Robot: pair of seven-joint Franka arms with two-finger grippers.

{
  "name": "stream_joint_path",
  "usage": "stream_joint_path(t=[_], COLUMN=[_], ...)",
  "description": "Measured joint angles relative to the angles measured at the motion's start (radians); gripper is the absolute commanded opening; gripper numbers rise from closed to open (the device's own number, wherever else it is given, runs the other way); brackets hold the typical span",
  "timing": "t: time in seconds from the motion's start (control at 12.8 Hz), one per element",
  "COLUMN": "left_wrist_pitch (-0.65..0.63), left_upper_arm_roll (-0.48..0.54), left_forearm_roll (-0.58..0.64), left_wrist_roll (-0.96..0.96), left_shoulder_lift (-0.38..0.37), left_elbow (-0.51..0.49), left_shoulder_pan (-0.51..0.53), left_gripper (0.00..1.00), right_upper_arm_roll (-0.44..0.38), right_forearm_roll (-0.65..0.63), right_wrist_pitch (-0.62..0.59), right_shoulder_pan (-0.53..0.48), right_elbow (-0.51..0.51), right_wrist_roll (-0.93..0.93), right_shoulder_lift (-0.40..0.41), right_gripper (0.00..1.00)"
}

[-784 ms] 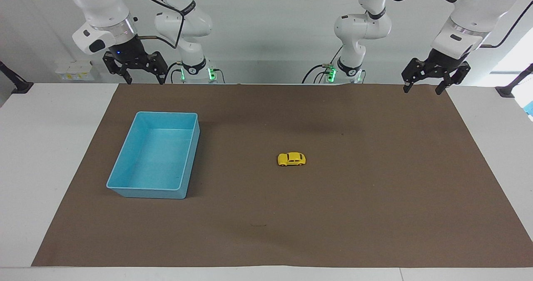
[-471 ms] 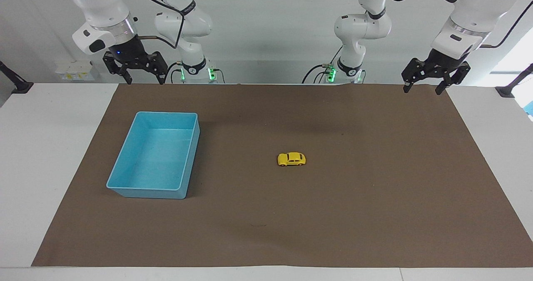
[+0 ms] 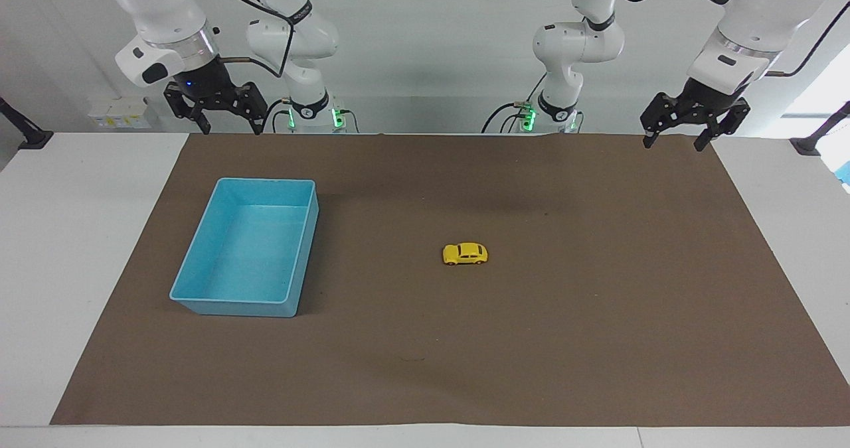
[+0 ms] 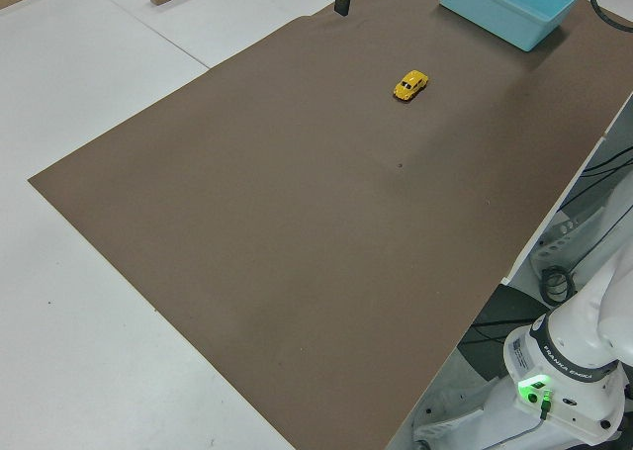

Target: Wind up and store yellow beetle car

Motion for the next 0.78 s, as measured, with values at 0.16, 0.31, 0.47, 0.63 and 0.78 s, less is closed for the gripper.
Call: stream_joint_path(t=[0.16,0.31,0.47,0.63,0.78], left_wrist_pitch=[-0.001,-0.001,-0.001,-0.001,0.001], left_upper_arm_roll=[0.0,0.0,0.001,0.003,0.004], left_forearm_roll=[0.0,0.0,-0.008,-0.011,-0.011], left_wrist_roll=[0.0,0.0,0.0,0.0,0.0], left_shoulder_lift=[0.0,0.003,0.006,0.01,0.014], left_elbow=[0.0,0.0,0.002,0.006,0.015], left_shoulder_pan=[0.0,0.0,0.0,0.001,0.001], left_gripper=[1.0,1.0,1.0,1.0,1.0], right_upper_arm_roll=[0.0,0.0,0.0,0.0,0.0], right_forearm_roll=[0.0,0.0,0.0,0.0,0.0], right_wrist_pitch=[0.0,0.0,0.0,0.0,0.0], right_shoulder_pan=[0.0,0.0,0.0,0.0,0.0], right_elbow=[0.0,0.0,0.0,0.0,0.0], right_wrist_roll=[0.0,0.0,0.0,0.0,0.0], right_shoulder_lift=[0.0,0.0,0.0,0.0,0.0], right_gripper=[1.0,1.0,1.0,1.0,1.0])
